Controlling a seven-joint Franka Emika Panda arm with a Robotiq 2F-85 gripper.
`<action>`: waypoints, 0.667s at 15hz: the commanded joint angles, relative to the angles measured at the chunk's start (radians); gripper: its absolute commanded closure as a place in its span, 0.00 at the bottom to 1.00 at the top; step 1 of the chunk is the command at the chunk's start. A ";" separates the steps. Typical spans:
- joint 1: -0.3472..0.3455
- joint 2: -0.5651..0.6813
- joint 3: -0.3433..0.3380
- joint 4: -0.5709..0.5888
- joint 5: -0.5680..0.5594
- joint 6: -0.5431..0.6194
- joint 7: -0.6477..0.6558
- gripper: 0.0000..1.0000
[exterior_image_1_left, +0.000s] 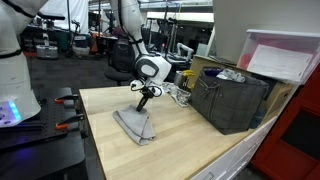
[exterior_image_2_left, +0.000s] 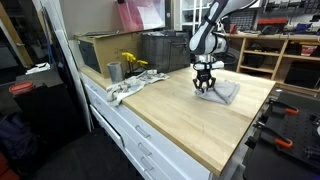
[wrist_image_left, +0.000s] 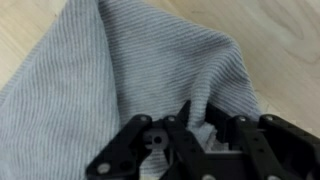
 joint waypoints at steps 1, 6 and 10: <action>0.033 0.010 0.038 0.019 0.015 0.033 -0.021 0.97; 0.103 0.022 0.100 0.049 0.007 0.059 -0.022 0.97; 0.156 -0.015 0.099 0.120 -0.071 -0.002 -0.064 0.97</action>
